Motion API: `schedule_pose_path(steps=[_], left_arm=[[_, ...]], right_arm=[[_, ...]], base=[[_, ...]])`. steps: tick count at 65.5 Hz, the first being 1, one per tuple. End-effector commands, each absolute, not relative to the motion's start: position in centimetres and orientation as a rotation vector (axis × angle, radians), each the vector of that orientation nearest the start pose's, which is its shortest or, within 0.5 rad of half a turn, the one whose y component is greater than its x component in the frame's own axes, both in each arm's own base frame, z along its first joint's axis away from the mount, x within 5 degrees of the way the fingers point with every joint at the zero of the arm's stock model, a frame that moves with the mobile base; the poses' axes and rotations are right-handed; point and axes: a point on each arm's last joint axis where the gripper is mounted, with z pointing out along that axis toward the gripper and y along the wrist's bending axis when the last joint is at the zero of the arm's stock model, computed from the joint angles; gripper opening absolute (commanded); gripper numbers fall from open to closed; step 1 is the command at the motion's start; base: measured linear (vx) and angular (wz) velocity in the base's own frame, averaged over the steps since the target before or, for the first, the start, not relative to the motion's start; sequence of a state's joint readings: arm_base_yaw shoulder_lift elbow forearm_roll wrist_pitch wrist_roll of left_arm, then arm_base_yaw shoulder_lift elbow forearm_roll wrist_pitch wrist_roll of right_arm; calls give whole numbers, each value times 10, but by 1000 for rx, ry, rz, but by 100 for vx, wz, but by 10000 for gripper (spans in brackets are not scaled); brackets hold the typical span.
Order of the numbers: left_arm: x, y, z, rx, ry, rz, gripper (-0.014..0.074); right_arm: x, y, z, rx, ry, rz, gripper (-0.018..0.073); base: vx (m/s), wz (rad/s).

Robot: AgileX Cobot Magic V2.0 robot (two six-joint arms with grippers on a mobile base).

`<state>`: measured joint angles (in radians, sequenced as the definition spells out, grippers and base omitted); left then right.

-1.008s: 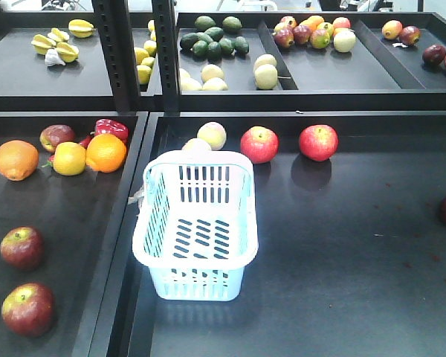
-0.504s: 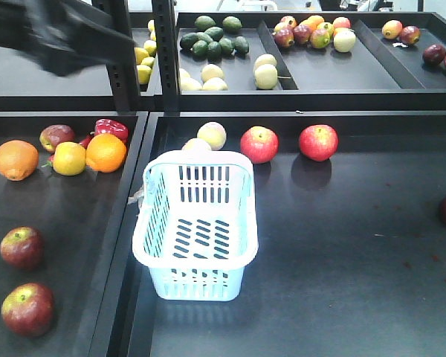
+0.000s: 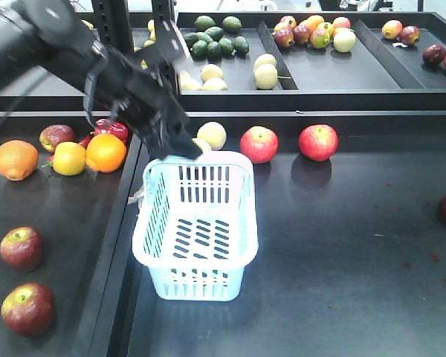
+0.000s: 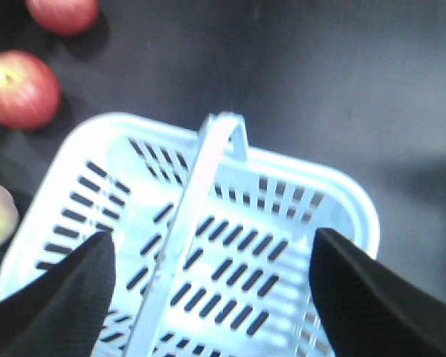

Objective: Pick three apples into basket with both arms
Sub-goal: 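Lower the left gripper onto the light-blue basket handle, then close the left gripper on the handle and lift the basket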

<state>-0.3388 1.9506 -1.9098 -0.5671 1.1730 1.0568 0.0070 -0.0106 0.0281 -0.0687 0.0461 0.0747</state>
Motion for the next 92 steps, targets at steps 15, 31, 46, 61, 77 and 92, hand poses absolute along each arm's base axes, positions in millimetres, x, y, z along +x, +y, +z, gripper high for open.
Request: schedule_pose_path(steps=[15,31,46,61,77,92], left_arm=[[393,-191,347,1504,1898,-451,520],[405,-188,332,1522,1925,-334,520],[413,-189,325,1511,1904,-285,520],[424,-190,304,1528,1938,-263,502],[432,-191,289,1532,1955,-236,495],[432,-191,289,1525,1962,-239,307]], right_arm=[[56,0,202,-9,1478,-6,-5],[56,0,202,-9,1478,-6,-5],[56,0,202,-9,1478,-6,-5],[56,0,202,-9,1478,-6,-5],[56,0,202,-9,1478,-6,-5],[56,0,202,-9,1478,-6,-5]], base=[[0,0],[0,0],[0,0],[0,0],[0,0],[0,0]])
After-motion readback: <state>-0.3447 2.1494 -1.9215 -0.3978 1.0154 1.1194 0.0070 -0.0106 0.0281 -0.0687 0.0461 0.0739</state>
